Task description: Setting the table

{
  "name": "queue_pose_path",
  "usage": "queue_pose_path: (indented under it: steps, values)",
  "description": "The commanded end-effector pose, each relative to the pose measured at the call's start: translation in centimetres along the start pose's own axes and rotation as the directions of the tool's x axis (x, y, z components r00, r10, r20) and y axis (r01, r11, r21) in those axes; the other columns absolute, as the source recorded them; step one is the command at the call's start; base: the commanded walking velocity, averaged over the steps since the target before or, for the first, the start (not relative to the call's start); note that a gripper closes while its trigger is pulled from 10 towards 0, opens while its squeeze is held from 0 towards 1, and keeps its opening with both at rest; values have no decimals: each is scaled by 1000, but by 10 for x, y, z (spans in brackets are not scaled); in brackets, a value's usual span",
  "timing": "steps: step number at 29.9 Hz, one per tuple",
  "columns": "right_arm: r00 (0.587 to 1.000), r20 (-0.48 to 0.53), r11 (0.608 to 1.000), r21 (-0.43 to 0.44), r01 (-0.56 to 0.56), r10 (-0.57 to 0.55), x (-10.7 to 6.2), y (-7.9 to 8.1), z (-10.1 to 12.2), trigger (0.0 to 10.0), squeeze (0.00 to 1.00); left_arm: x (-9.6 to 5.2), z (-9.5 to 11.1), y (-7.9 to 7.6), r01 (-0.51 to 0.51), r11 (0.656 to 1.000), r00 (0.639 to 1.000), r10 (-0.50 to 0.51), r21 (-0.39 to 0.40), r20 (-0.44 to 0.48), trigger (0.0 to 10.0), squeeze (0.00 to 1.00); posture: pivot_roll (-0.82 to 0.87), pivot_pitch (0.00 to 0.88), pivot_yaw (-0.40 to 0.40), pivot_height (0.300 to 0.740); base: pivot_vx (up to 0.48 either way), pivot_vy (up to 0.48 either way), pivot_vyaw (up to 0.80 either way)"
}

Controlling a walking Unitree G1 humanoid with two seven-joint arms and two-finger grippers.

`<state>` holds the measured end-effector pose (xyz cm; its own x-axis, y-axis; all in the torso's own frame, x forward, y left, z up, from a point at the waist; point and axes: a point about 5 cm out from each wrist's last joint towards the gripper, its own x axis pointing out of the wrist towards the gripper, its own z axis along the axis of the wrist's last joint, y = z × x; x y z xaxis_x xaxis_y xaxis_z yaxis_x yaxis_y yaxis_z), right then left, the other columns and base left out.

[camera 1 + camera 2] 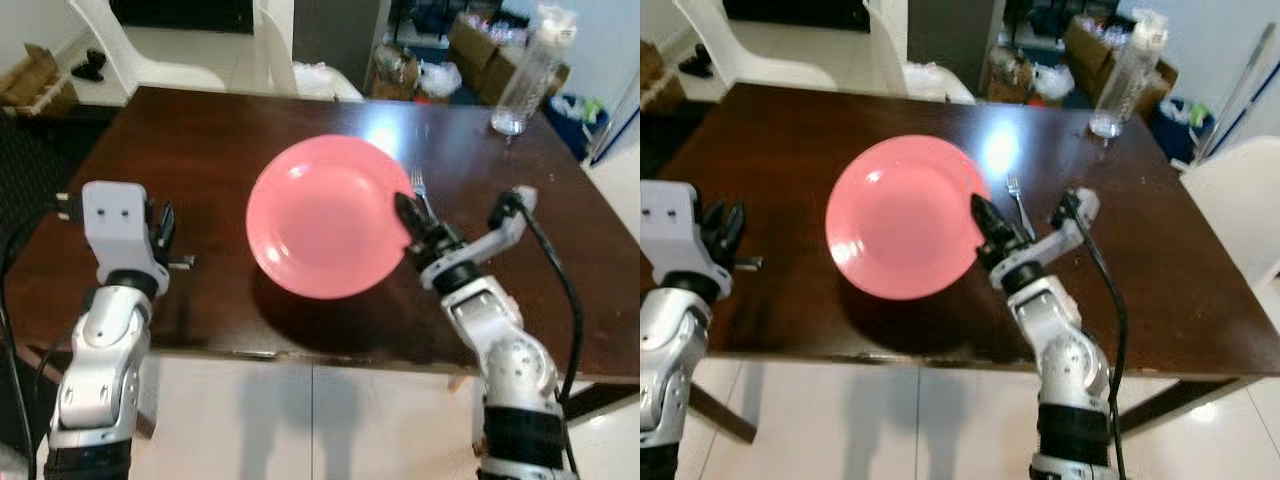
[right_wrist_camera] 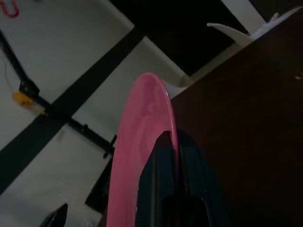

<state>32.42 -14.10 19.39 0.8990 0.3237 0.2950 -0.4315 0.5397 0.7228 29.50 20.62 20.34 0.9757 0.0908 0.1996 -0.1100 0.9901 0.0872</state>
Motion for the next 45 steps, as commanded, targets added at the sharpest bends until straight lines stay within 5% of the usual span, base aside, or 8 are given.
queue_pose_path:
  steps: [1,6,13,33,45]
  values:
    - [998,24,997,48,56,-57,2,-10,3,10000,0,0,-4,-1,1,1000,1000,-1,3,-23,10000,0,69,53,24,740,480,0,0]
    - [993,54,988,117,99,-106,5,-21,8,10000,0,0,-4,-3,12,1000,1000,-12,6,-22,10000,0,72,50,25,740,480,0,0]
    - [998,31,990,128,52,-56,13,-15,4,10000,0,0,-3,-5,23,1000,1000,-23,14,-15,10000,0,77,44,26,740,474,0,0]
    - [999,-30,976,218,19,-13,6,-21,-11,10000,0,-5,-1,-7,72,996,997,-72,43,-10,10000,0,82,48,31,740,0,0,0]
    - [965,-24,943,207,261,-261,21,-53,-15,10000,0,-8,6,-3,143,983,990,-142,117,-15,10000,0,117,80,62,740,0,0,0]
